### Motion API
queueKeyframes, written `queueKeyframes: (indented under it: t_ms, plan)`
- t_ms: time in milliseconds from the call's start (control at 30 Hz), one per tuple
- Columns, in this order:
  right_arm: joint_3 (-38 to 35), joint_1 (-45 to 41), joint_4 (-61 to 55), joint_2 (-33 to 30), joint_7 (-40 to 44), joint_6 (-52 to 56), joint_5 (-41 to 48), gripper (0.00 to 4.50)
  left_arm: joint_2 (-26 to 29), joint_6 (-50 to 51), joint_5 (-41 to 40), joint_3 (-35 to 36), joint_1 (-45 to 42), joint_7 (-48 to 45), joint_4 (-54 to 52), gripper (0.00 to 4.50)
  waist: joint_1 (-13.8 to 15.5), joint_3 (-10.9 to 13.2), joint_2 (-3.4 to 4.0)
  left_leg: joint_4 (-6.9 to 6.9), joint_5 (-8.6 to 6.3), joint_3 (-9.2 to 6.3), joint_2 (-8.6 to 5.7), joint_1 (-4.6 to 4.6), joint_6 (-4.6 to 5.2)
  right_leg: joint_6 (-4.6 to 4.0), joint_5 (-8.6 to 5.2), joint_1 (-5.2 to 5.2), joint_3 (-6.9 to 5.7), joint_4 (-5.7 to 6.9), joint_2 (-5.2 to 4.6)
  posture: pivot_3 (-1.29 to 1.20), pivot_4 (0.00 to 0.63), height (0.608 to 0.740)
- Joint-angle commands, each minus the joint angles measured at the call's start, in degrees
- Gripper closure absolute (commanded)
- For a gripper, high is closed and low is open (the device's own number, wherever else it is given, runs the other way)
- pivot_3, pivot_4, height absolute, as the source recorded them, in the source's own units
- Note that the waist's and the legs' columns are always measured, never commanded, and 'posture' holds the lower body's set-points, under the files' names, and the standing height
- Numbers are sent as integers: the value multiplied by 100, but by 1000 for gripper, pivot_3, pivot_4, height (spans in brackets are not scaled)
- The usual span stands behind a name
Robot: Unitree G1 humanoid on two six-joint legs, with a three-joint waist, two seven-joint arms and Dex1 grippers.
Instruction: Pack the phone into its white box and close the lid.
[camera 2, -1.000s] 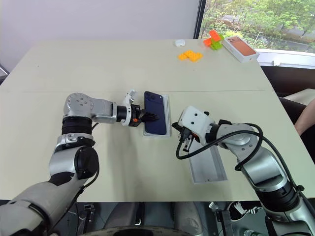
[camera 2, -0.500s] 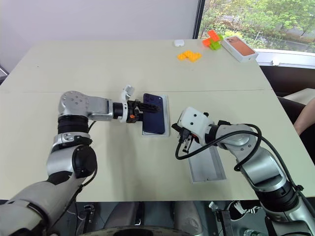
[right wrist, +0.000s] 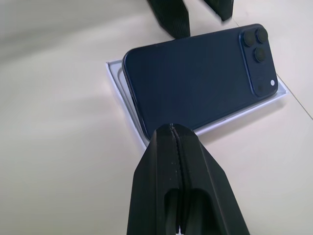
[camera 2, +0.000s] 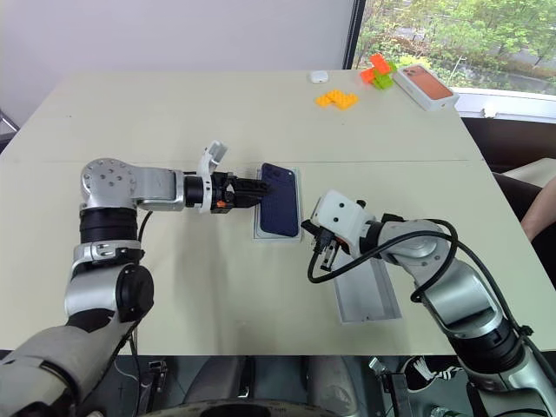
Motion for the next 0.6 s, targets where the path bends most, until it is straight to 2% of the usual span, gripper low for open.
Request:
queueKeyframes:
  t_ms: [33, 600]
  plan:
    - [-77, -79, -113, 5, -19, -93, 42, 4500, -27, 47, -61, 47, -62, 97, -21, 829, 0, 0, 0, 0, 0, 0, 0, 0, 0, 0, 0, 0, 0, 0, 0, 0, 150, 740]
    - [-56, -105, -45, 5, 5, -184, 35, 4500, 614, 47, -616, -28, 111, 280, -418, 829, -13, 0, 0, 1, 0, 0, 0, 0, 0, 0, 0, 0, 0, 1, 0, 0, 150, 740]
